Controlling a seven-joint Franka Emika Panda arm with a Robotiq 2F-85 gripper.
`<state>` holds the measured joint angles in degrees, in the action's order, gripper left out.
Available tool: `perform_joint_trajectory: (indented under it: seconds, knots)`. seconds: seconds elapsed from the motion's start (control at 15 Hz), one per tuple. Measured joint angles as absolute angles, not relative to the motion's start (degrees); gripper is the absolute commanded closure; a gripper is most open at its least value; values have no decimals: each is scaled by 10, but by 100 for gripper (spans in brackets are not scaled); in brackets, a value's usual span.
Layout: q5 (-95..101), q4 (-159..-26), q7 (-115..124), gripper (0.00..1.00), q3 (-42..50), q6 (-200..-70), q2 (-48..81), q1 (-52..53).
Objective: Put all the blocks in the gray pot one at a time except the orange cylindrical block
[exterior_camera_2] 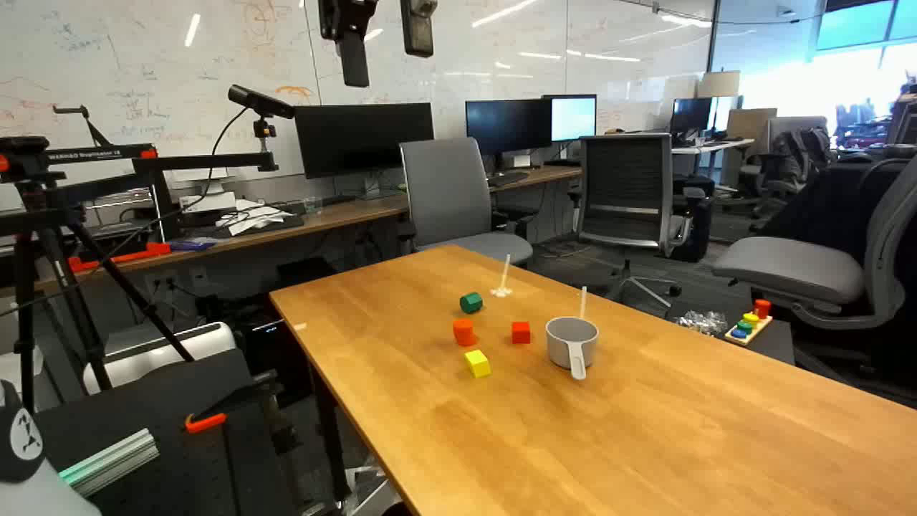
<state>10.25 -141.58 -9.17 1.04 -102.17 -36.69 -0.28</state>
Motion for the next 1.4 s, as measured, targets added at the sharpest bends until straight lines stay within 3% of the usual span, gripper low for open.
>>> perform_joint_trajectory:
  seconds: [0.87, 1.4]
  knots:
    - [103, -1411, -92, 0, 8, -1031, -351, 1]
    - [103, -1326, -76, 0, -44, -1153, -137, 39]
